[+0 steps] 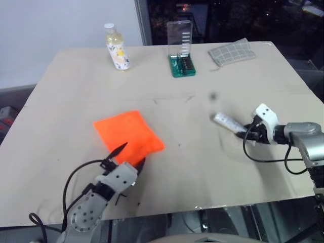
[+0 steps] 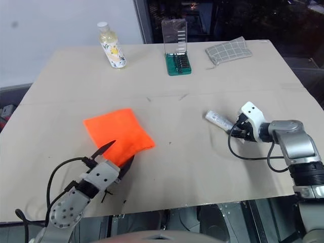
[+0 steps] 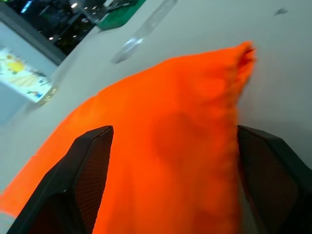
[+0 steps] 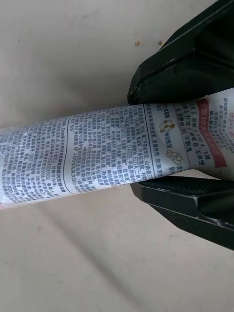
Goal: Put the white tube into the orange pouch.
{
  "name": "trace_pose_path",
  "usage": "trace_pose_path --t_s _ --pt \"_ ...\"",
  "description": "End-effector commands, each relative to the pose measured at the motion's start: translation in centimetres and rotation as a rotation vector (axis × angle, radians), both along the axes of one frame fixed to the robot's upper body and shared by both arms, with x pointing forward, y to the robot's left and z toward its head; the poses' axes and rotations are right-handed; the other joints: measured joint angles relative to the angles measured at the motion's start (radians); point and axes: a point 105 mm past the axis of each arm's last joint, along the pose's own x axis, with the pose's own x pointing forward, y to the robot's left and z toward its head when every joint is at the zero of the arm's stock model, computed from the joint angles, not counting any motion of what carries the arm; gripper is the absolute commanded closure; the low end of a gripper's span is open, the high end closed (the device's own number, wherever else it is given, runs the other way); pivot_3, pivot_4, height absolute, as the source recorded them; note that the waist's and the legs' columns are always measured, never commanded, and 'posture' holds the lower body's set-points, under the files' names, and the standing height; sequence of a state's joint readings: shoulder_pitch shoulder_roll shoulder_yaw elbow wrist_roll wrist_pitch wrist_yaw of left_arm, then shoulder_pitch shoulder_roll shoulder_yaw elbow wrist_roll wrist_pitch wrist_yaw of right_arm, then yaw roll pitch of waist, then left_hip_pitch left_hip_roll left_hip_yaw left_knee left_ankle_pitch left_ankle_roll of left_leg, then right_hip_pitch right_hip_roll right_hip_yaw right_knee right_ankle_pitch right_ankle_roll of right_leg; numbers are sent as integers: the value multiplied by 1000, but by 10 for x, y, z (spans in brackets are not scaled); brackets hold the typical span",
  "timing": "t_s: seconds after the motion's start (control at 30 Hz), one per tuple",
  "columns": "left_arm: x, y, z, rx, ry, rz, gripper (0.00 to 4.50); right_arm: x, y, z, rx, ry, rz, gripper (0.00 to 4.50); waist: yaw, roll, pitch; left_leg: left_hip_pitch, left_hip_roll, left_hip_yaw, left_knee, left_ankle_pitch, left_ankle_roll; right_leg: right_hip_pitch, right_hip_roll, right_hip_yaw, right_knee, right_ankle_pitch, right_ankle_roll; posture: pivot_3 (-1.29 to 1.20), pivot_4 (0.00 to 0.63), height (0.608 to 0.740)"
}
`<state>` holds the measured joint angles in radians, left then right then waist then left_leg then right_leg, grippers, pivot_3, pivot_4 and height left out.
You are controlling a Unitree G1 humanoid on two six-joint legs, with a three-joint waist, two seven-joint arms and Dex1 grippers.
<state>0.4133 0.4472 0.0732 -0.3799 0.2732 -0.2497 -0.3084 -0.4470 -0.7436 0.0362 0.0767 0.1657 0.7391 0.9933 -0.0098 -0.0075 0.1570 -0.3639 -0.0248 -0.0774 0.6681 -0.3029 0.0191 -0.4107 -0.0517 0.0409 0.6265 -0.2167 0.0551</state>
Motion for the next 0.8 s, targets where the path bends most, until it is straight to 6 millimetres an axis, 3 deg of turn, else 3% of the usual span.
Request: trace_pose_path --t_s 0.03,0.2,0.3,0.43,0.53,0.8 --pt "2 5 8 3 -41 22 474 -1 -8 0 -26 -11 -24 2328 0 0 0 0 0 0 0 0 0 0 0 0 0 0 0 0 150 740" --pt "3 3 11 -12 -55 21 474 -3 -9 -5 -15 -5 -37 2328 1 -1 0 0 0 0 0 0 0 0 0 0 0 0 0 0 150 740" --pt "3 2 8 -27 -35 18 1243 -5 -8 -5 -9 -5 -40 2369 3 -1 -1 0 0 0 0 0 0 1 0 0 0 0 0 0 150 740" --pt "3 4 3 -19 -5 26 3227 -5 -8 -5 -6 -9 -45 2369 3 -1 -1 0 0 0 0 0 0 1 0 0 0 0 0 0 150 740" --pt "4 5 1 -9 0 24 4470 -5 -7 -5 -3 -11 -48 2369 3 -1 -1 0 0 0 0 0 0 1 1 0 0 0 0 0 150 740" --pt "1 3 5 -33 -1 1 4470 -7 -5 -8 5 -12 -55 2369 3 -1 -1 1 0 0 0 0 0 1 1 -1 0 0 0 0 150 740"
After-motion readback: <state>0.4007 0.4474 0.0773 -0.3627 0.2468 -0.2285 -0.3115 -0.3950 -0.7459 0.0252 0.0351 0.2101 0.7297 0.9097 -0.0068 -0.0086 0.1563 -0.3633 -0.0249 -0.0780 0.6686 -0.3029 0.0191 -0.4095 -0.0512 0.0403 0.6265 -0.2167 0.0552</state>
